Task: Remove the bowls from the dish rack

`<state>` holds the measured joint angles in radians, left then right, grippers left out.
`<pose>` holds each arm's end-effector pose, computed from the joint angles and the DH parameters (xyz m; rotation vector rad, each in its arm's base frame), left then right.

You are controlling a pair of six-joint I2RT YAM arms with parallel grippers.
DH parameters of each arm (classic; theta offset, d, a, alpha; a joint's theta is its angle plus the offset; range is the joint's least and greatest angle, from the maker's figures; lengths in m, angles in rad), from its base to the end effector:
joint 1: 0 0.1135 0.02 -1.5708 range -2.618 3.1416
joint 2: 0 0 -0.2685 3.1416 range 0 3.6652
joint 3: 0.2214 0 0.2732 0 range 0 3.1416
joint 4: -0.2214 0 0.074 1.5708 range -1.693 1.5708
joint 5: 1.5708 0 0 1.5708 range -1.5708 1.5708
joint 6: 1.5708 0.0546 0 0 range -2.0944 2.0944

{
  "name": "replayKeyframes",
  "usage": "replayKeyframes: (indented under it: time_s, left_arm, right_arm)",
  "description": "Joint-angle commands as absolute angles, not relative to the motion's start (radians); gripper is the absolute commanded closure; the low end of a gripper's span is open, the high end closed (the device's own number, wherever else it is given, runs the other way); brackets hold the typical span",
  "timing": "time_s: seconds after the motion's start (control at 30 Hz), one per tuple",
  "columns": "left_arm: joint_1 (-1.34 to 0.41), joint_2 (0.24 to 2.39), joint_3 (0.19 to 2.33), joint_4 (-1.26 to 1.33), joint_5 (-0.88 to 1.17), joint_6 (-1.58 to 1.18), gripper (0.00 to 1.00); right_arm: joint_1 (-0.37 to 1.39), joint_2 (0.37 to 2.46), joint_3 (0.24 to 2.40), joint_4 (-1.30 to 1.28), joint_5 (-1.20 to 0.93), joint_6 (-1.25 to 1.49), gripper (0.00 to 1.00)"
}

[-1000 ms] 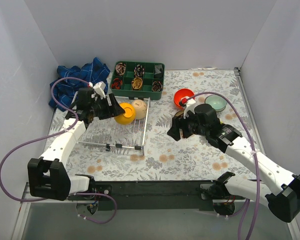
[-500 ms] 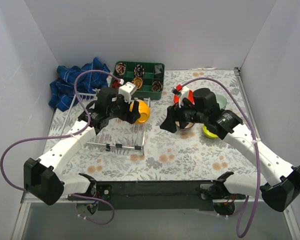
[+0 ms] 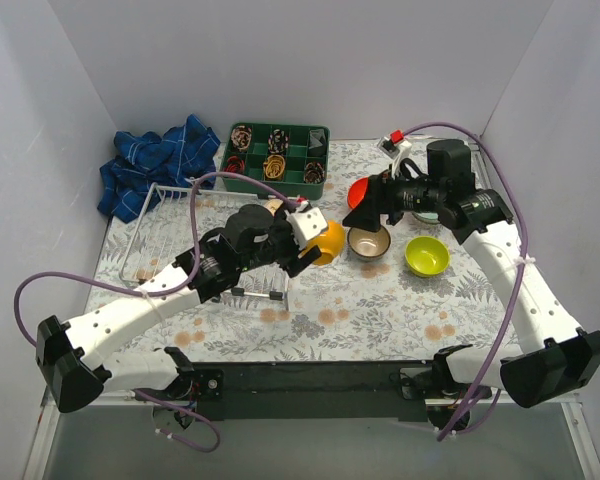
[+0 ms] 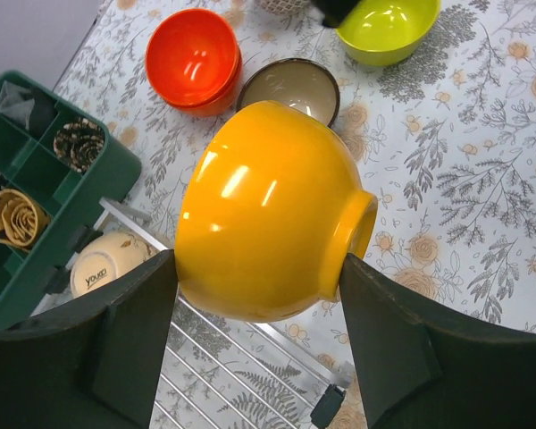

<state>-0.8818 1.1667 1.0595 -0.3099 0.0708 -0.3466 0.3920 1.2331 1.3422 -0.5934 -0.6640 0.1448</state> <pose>0.1898 -0.2366 0.3395 0.5996 2.0044 -0.8449 0.2579 0.1430 0.4010 -0.6762 1.9817 1.0097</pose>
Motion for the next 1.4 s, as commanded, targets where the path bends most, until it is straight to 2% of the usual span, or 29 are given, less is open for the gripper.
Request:
replayKeyframes:
  time_s: [0.0, 0.27, 0.63, 0.73, 0.77, 0.83, 0.87, 0.93, 0.97, 1.0, 1.07, 1.1, 1.17, 1.23, 1.27, 1.37]
  left_arm:
    - [-0.952, 1.160, 1.069, -0.255, -0.021, -0.218, 0.60]
    - [-1.003, 1.198, 1.092, -0.255, -0.028, -0.138, 0.60]
    - [-1.054, 1.224, 1.121, -0.239, -0.031, -0.084, 0.59]
    - [-1.062, 1.232, 1.124, -0.239, -0.023, -0.078, 0.58]
    - [-1.063, 1.235, 1.123, -0.239, -0.021, -0.077, 0.58]
    - [-1.062, 1.238, 1.121, -0.235, -0.017, -0.078, 0.58]
    - [-1.062, 1.239, 1.118, -0.236, -0.018, -0.077, 0.58]
    - [-1.063, 1.247, 1.109, -0.227, -0.018, -0.078, 0.57]
    - [-1.062, 1.246, 1.103, -0.221, -0.026, -0.080, 0.56]
    - [-1.063, 1.247, 1.091, -0.215, -0.034, -0.084, 0.55]
    - [-1.062, 1.246, 1.075, -0.203, -0.079, -0.098, 0.50]
    - [-1.062, 1.243, 1.053, -0.177, -0.096, -0.104, 0.47]
    - [-1.052, 1.233, 1.025, -0.143, -0.138, -0.135, 0.33]
    - [-1.040, 1.227, 0.993, -0.101, -0.153, -0.191, 0.25]
    - [-1.017, 1.220, 0.986, -0.094, -0.153, -0.216, 0.15]
    - [-0.961, 1.203, 0.965, -0.074, -0.129, -0.329, 0.02]
  right_arm:
    - [0.362, 1.249, 1.391, -0.620, -0.877, 0.095, 0.16]
    - [0.364, 1.290, 1.348, -0.623, -0.982, 0.042, 0.16]
    - [0.387, 1.374, 1.304, -0.681, -1.008, -0.061, 0.17]
    - [0.408, 1.416, 1.305, -0.727, -1.040, -0.104, 0.25]
    - [0.408, 1.425, 1.304, -0.739, -1.057, -0.113, 0.33]
    - [0.420, 1.445, 1.301, -0.773, -1.072, -0.139, 0.40]
    - [0.426, 1.448, 1.301, -0.785, -1.078, -0.158, 0.50]
    - [0.439, 1.454, 1.298, -0.801, -1.078, -0.166, 0.63]
    - [0.440, 1.451, 1.292, -0.801, -1.084, -0.172, 0.77]
    - [0.440, 1.445, 1.283, -0.801, -1.085, -0.173, 0.83]
    - [0.440, 1.434, 1.270, -0.799, -1.066, -0.178, 0.97]
    - [0.440, 1.424, 1.255, -0.799, -1.055, -0.178, 0.99]
    - [0.440, 1.411, 1.241, -0.798, -1.004, -0.176, 0.99]
    - [0.440, 1.391, 1.223, -0.796, -0.951, -0.166, 0.99]
    - [0.440, 1.385, 1.218, -0.793, -0.889, -0.160, 0.99]
    - [0.440, 1.355, 1.201, -0.790, -0.720, -0.135, 0.99]
